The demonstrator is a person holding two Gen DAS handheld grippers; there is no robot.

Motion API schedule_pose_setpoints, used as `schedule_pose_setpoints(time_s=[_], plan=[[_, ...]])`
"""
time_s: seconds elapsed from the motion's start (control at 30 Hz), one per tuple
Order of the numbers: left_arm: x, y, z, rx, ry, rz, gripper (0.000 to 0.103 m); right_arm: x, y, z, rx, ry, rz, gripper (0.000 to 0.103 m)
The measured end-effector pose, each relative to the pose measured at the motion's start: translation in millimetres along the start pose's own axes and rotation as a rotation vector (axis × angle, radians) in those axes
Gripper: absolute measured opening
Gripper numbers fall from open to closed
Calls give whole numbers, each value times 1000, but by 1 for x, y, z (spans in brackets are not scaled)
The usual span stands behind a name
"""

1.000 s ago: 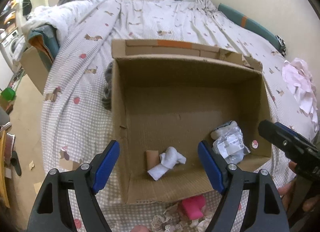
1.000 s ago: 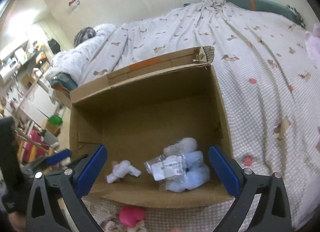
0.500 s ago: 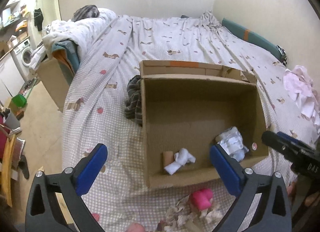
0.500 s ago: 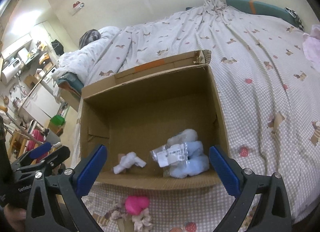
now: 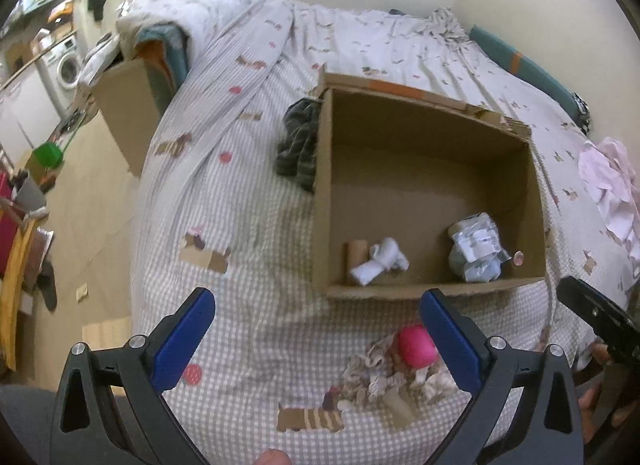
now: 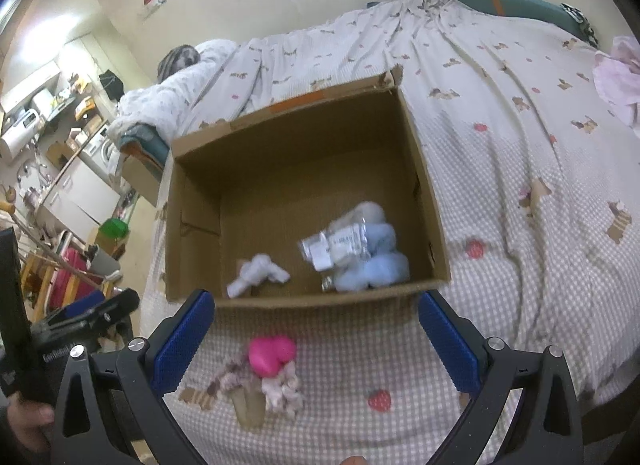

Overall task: Organize soft objects
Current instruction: 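Withdraw both tools from the box toward the remaining items, then grasp the white lace piece with the right tool while the left tool grasps a beige tube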

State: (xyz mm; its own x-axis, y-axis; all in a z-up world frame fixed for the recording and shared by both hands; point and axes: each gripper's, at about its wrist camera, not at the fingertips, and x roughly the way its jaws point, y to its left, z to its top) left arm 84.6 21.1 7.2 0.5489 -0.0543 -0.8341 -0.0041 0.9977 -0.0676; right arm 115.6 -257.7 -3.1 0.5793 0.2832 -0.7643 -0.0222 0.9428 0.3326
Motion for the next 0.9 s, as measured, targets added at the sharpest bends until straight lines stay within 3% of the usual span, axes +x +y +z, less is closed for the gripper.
schedule_pose_setpoints(time_s=[0.2,0.37,0.5,0.63,0.7,0.83,0.9], plan=[[8,9,-6,-25,32,12,102,10,-6,-19,22,100,18,103],[16,16,-5,-49,60,7,102,41,2,-41,23,283,76,103],[24,24,-7,-71,97,19,102,69,21,-59,-61,408,62,103],[28,33,-11,-90,128,22,102,90,35,-72,-95,475,68,102],[29,37,-12,-97,137,23,102,98,41,-74,-107,494,65,87],[31,44,-15,-109,151,27,102,115,46,-75,-124,520,40,73],[33,46,-17,-111,160,27,102,121,50,-76,-132,535,39,46]])
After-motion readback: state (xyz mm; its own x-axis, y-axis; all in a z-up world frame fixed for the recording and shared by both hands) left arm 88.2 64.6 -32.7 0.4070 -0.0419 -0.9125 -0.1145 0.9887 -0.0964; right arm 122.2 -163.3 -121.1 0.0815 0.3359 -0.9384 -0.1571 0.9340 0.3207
